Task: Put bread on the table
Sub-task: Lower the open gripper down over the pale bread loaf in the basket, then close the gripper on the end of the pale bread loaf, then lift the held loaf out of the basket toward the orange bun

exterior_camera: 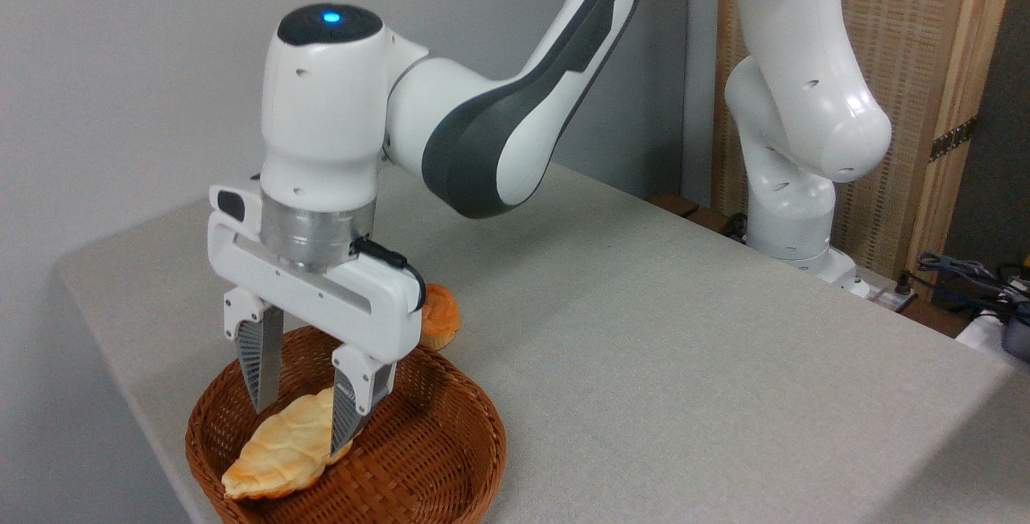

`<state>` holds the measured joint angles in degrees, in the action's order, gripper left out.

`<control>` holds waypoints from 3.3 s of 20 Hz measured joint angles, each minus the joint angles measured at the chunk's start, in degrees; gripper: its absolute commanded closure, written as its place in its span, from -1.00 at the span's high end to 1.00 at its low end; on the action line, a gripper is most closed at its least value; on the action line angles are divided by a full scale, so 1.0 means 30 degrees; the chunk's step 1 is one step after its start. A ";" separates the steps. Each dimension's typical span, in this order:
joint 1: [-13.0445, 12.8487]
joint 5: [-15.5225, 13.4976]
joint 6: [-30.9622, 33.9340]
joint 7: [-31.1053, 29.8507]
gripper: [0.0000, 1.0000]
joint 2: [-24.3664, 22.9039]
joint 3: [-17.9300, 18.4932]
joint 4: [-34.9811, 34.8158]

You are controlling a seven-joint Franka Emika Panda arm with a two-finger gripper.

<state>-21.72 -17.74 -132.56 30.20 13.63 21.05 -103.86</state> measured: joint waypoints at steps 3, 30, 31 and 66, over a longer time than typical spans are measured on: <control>-0.0001 0.0000 -0.0444 0.0000 1.00 0.0350 0.0000 0.0001; -0.0320 0.0001 -0.1707 0.0001 -0.09 0.1303 -0.0577 0.0006; -0.0320 0.0001 -0.1707 0.0000 -0.09 0.1303 -0.0577 0.0006; -0.0100 0.0957 0.5984 0.1651 0.04 -0.3463 -0.0036 -0.0070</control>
<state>-22.02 -14.87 -114.61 35.16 3.24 20.94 -104.07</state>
